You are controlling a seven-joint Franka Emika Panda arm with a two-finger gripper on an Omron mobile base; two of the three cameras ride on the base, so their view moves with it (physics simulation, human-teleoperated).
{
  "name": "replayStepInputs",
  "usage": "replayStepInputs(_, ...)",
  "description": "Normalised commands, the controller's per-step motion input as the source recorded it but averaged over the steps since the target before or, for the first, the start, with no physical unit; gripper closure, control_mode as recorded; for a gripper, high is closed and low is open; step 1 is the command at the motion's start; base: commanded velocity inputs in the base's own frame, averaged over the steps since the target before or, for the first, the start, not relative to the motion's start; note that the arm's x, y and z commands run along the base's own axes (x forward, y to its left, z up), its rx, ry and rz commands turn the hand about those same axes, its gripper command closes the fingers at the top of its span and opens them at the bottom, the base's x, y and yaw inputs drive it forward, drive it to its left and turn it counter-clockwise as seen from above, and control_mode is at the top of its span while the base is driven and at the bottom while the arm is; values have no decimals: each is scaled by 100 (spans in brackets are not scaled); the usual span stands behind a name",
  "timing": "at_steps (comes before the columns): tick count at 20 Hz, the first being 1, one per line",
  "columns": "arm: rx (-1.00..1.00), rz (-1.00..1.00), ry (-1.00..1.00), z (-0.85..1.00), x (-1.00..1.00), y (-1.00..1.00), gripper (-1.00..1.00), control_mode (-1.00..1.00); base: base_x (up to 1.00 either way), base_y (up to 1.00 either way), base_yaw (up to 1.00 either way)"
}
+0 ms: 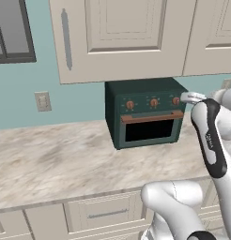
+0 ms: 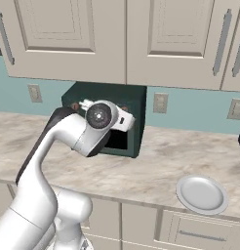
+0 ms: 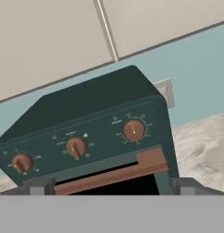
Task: Pick up the bagel from the plate, place it on the toaster oven rack, close the door, and set the timer.
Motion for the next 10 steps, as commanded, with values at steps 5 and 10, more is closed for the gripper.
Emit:
replayStepInputs(5, 0, 1, 15, 10, 27, 0, -100, -100, 0, 0, 0)
replayStepInputs(10, 0, 5, 13, 0, 18, -10, -100, -100, 0, 0, 0)
